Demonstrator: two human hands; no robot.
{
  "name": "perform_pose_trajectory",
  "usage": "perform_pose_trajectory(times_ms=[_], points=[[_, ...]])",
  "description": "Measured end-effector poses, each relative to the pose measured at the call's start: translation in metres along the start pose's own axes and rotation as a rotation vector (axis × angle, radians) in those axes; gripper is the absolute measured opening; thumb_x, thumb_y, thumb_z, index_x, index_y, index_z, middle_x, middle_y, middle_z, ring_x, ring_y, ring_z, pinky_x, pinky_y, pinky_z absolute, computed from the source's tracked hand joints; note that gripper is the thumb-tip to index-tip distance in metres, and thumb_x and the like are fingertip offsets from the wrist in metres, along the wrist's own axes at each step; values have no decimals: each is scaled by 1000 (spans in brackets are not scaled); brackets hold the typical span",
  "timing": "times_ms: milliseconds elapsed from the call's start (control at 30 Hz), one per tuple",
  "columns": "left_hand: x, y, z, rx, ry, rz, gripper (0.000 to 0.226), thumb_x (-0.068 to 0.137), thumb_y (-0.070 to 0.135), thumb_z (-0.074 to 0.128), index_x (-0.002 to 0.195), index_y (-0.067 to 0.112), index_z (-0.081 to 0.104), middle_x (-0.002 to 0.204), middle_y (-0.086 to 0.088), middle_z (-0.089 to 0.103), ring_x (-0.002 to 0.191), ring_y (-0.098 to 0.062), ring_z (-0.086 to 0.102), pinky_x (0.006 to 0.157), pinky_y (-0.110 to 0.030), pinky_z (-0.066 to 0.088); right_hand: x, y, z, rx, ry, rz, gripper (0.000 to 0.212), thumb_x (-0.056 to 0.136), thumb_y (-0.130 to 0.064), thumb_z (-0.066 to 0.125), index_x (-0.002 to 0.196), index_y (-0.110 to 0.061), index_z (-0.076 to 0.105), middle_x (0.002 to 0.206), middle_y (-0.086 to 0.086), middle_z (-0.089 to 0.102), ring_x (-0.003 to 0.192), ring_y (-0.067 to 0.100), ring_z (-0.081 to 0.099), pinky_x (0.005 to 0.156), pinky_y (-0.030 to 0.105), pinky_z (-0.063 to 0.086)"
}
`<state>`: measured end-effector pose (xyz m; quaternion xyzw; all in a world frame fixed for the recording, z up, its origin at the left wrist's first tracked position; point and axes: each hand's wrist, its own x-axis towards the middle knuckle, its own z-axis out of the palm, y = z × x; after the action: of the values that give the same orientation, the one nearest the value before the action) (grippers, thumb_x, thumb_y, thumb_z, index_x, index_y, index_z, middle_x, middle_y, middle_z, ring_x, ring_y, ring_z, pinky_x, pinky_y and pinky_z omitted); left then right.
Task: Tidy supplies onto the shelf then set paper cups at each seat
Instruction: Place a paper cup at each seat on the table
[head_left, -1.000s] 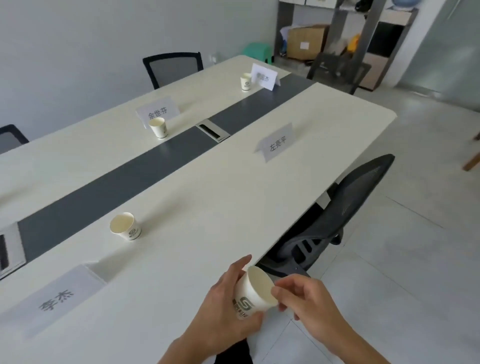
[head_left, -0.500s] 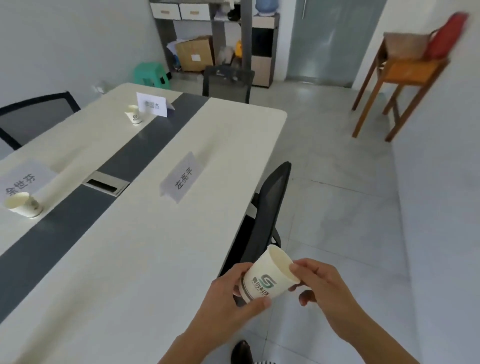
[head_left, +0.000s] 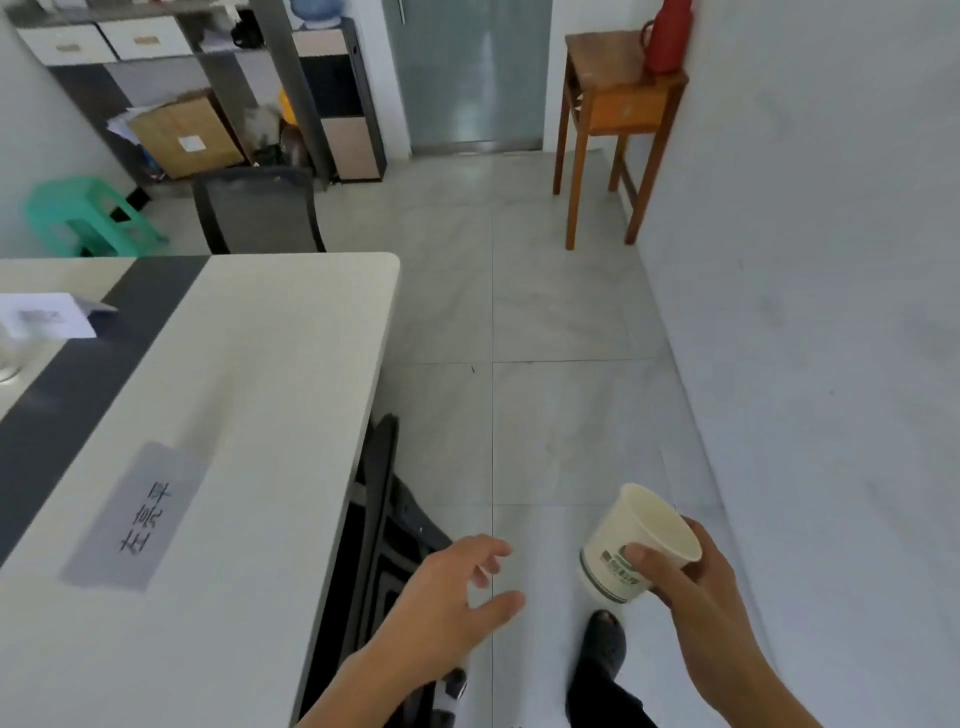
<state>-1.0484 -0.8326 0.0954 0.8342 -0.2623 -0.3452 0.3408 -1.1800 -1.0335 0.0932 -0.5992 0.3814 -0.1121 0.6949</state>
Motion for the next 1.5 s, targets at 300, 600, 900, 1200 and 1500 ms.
perform_pose_trajectory(times_ms=[300, 600, 900, 1200, 1500], points=[[121, 55, -44, -315, 161, -210, 23, 87, 36, 64, 110, 34, 61, 96, 3, 72, 89, -2, 67, 83, -23, 51, 173, -66, -81, -111, -9, -21, 48, 58, -39, 72, 104, -31, 60, 103, 13, 71, 100, 34, 66, 83, 49, 55], [186, 33, -98, -548, 437, -410, 14, 90, 19, 63, 104, 21, 65, 89, -12, 73, 82, -21, 70, 71, -27, 54, 314, -125, -23, -249, -182, -109, 35, 77, -19, 77, 103, -32, 58, 98, 8, 70, 84, 31, 73, 61, 34, 55], [299, 28, -213, -455, 441, -333, 21, 87, 29, 66, 107, 30, 61, 96, 4, 70, 85, 1, 65, 82, -21, 51, 440, -197, 95, -378, -345, -185, 45, 62, -36, 74, 104, -31, 60, 94, 4, 71, 82, 31, 72, 61, 37, 59], [295, -7, -303, -617, 821, -465, 17, 88, 34, 64, 105, 34, 64, 89, 2, 69, 85, -11, 64, 79, -28, 50, 516, -239, 245, -512, -669, -227, 42, 63, -51, 71, 100, -34, 62, 86, -11, 71, 78, 26, 71, 63, 29, 53], [293, -37, -308, -839, 1196, -813, 19, 88, 32, 64, 107, 30, 64, 92, -1, 69, 85, -14, 66, 79, -33, 51, 592, -254, 423, -639, -1153, -199, 38, 68, -38, 64, 103, -24, 62, 83, -3, 70, 66, 0, 66, 54, 19, 48]])
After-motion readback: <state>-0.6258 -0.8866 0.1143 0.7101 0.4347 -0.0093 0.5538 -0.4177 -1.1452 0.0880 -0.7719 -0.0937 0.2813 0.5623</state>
